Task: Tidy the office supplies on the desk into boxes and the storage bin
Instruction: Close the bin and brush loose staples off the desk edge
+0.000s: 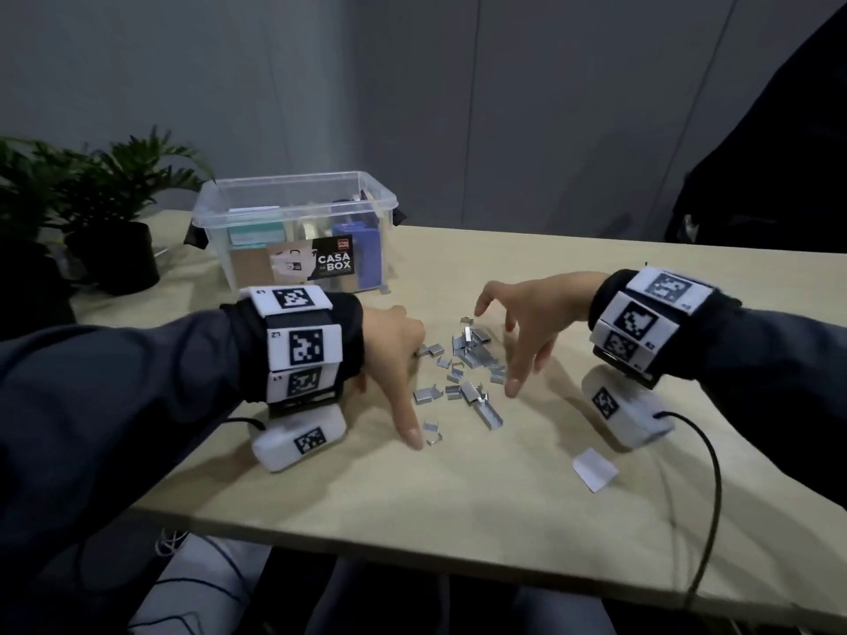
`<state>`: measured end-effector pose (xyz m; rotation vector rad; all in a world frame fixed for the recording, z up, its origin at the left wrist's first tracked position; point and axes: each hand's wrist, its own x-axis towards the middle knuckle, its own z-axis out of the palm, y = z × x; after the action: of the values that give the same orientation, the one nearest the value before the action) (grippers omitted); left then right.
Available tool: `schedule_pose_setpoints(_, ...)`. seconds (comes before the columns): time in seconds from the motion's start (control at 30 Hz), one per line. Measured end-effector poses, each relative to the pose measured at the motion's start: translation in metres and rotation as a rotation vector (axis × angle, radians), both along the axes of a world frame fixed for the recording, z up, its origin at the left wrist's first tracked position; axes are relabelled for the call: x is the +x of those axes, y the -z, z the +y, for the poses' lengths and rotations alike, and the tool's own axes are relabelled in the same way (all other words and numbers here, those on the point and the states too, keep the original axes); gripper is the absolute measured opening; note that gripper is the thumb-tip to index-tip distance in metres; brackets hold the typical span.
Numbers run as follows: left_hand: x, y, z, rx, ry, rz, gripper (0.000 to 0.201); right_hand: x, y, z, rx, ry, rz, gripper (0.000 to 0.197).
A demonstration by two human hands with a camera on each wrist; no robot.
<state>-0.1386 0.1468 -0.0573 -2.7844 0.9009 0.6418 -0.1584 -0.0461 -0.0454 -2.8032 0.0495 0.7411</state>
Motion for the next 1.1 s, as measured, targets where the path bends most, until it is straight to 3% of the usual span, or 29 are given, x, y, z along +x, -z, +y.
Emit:
schedule_pose_setpoints(0.1,0.003,0.01,-0.013,-0.192,-0.08,0.064,0.061,0.01,0.007,-0.001,0.064,0.01,0.005,0.112)
schedule_pose_setpoints(0.27,0.019,0.018,-0.035,-0.456,-0.225,0.184,0.031,0.02,0.011,0.007,0.25,0.019,-0.009,0.066)
schedule_pose_setpoints(0.5,0.039,0.018,-0.038,-0.612,-0.392,0.348,0.026,0.032,0.019,0.013,0.292,0.027,-0.045,0.029)
schedule_pose_setpoints(0.7,0.045,0.012,-0.029,-0.706,-0.491,0.47,0.034,0.035,0.018,0.01,0.383,0.063,-0.022,0.021)
schedule_pose_setpoints(0.93,0.046,0.011,-0.026,-0.71,-0.493,0.465,0.04,0.038,0.021,0.022,0.497,0.057,0.003,0.001)
schedule_pose_setpoints(1.1,0.048,0.013,-0.026,-0.719,-0.479,0.422,0.027,0.042,0.018,0.024,0.551,0.115,0.038,0.01)
